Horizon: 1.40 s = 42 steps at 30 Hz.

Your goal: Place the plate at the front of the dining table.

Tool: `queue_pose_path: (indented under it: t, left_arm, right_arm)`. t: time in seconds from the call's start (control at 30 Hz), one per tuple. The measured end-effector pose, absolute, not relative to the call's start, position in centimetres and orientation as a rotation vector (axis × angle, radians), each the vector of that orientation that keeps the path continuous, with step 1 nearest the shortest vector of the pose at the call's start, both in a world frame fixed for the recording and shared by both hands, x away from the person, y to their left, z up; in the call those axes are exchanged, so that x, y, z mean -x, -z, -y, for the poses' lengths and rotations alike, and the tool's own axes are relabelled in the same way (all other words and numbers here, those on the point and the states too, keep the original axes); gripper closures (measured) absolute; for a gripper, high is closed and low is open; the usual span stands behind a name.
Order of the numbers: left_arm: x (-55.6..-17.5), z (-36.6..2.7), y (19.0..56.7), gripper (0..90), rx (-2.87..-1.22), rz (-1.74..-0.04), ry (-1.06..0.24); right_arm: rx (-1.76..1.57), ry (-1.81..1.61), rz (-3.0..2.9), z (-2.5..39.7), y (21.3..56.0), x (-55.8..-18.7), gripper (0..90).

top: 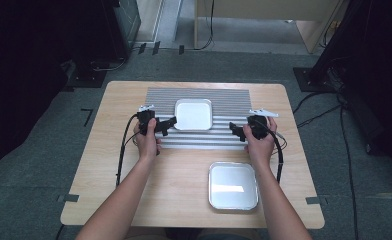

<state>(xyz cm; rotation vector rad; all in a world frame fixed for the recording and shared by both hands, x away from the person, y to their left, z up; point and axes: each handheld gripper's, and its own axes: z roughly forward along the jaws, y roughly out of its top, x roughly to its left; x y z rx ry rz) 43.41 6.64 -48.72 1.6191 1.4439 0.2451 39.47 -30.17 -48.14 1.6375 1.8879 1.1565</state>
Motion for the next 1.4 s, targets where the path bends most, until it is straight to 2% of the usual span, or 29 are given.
queue_pose_path:
  t: [0.8, 1.4]
  left_arm:
    - [-38.8, -10.0, 49.5, 16.6, -1.689, -1.365, -0.347]
    - [-35.1, -13.0, 49.8, 16.6, -1.683, -1.35, -0.401]
  right_arm:
    - [-1.584, -1.113, -1.882, 32.6, 49.0, -34.8, 15.8]
    - [-1.575, -1.097, -1.847, 35.0, 48.9, -31.0, 16.0]
